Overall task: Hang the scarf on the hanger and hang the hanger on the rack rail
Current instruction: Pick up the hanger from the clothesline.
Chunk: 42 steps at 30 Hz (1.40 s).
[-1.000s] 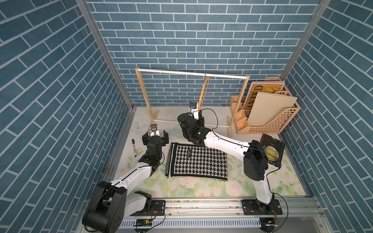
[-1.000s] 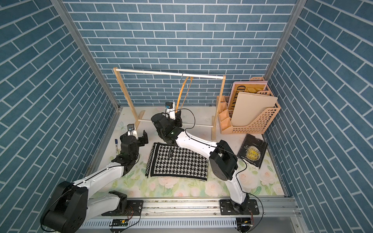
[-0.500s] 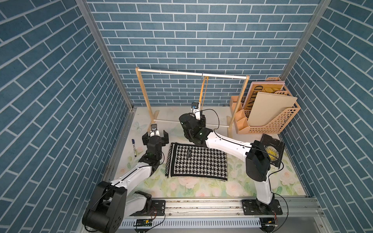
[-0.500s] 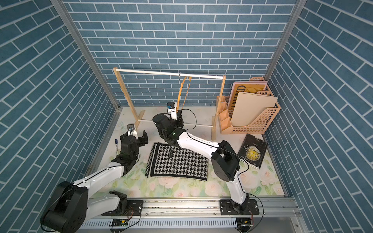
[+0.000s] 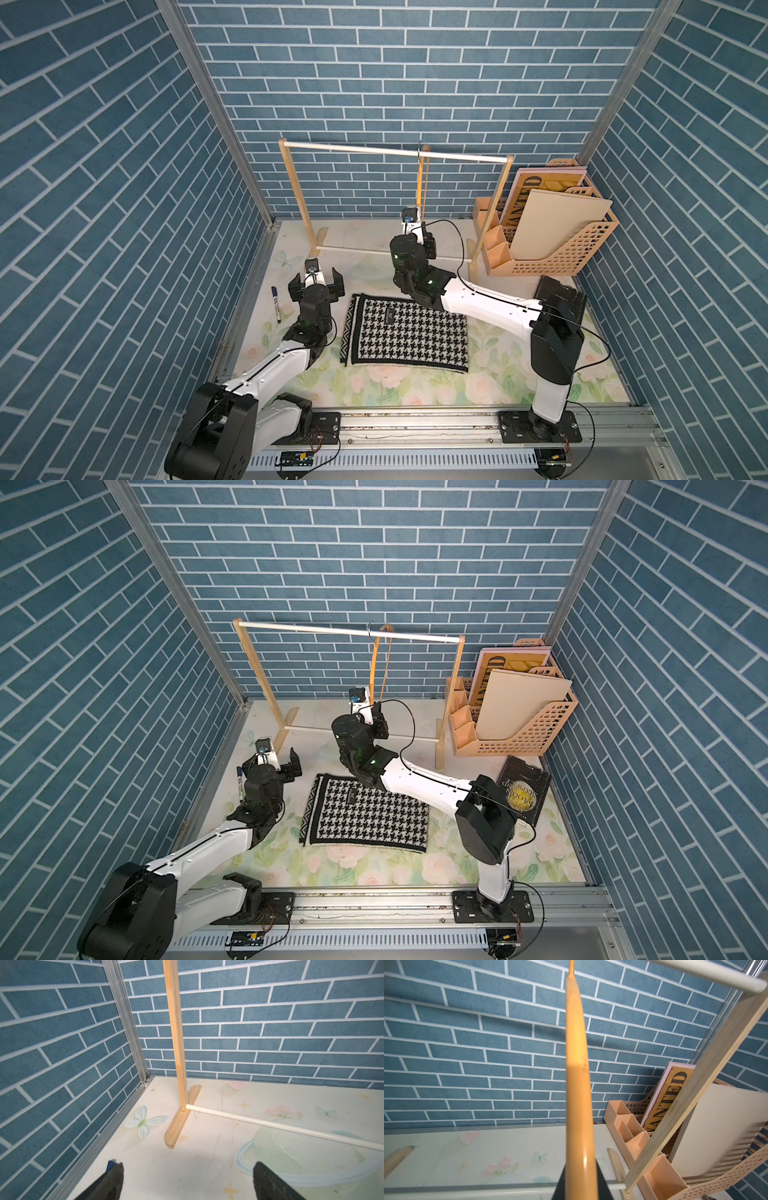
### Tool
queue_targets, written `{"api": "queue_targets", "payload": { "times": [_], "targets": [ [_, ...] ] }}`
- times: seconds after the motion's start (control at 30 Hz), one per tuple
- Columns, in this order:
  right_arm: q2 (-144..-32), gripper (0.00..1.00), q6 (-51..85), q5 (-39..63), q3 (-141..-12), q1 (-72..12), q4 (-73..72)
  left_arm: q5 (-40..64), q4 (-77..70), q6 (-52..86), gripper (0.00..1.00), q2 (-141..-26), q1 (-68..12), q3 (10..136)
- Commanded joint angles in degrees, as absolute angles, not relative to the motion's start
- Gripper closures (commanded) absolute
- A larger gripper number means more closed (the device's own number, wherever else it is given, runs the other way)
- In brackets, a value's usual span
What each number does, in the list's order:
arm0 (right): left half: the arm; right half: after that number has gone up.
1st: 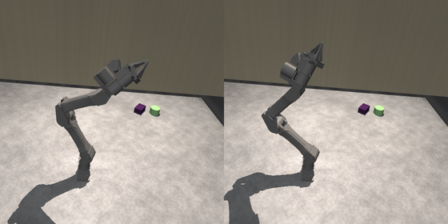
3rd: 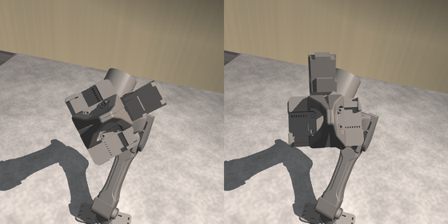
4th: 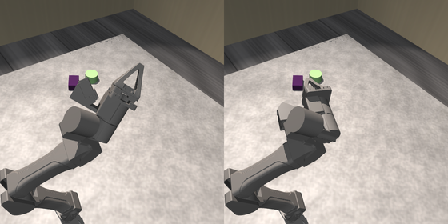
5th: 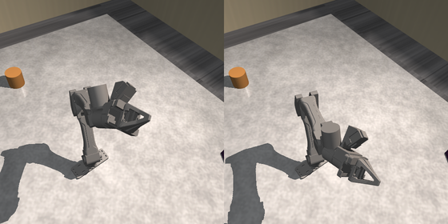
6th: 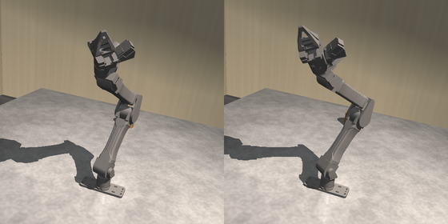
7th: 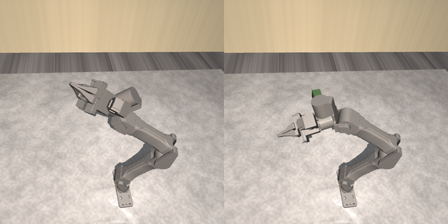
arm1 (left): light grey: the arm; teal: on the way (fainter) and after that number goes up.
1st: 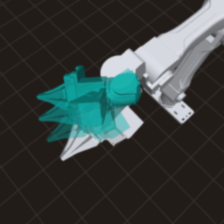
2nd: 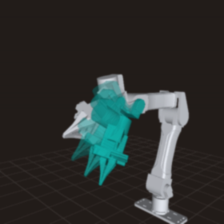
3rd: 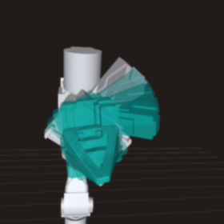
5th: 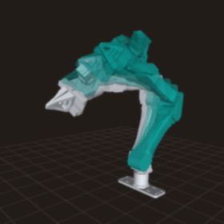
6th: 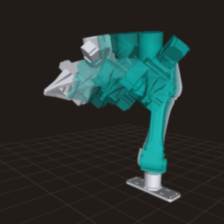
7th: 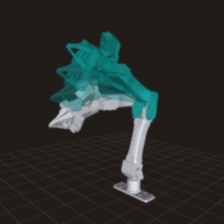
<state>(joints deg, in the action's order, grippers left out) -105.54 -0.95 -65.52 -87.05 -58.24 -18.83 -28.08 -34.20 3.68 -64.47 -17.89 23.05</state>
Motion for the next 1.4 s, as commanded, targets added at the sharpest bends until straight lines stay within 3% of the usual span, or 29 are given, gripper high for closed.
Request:
{"api": "queue_targets", "payload": {
  "times": [0.0,0.2,0.53,0.67,0.87,1.03,1.17,1.37],
  "targets": [
    [-101.44,1.0,-5.3,-62.4,-85.48,-58.67,-25.26,-28.75,-33.19,4.79,0.0,-63.78,-18.11,23.66],
    [-96.45,1.0,-6.22,-56.82,-80.67,-59.39,-24.58,-28.42,-26.62,6.17,0.01,-62.73,-18.32,26.96],
    [-79.05,1.0,-0.2,-38.85,-65.66,-60.35,-11.31,-27.98,-13.0,11.2,0.0,-58.1,-21.32,35.33],
    [-75.5,1.0,1.14,-35.95,-60.78,-61.17,-6.55,-27.68,-3.4,15.8,0.0,-56.72,-24.01,41.58],
    [-77.9,1.0,5.18,-43.41,-54.3,-64.26,-8.59,-28.24,6.17,28.36,0.0,-57.67,-32.92,50.1],
    [-84.52,1.0,6.76,-55.56,-54.84,-67.99,-14.94,-33.43,7.8,34.99,0.0,-63.87,-39.25,56.56],
    [-89.8,1.0,5.65,-62.26,-56.16,-69.96,-20.54,-33.53,6.35,38.37,0.0,-69.72,-40.76,59.92],
    [-94.25,1.0,5.14,-62.43,-57.81,-70.67,-24.15,-34.51,5.81,41.38,0.01,-76.12,-40.87,64.34]
  ]
}}
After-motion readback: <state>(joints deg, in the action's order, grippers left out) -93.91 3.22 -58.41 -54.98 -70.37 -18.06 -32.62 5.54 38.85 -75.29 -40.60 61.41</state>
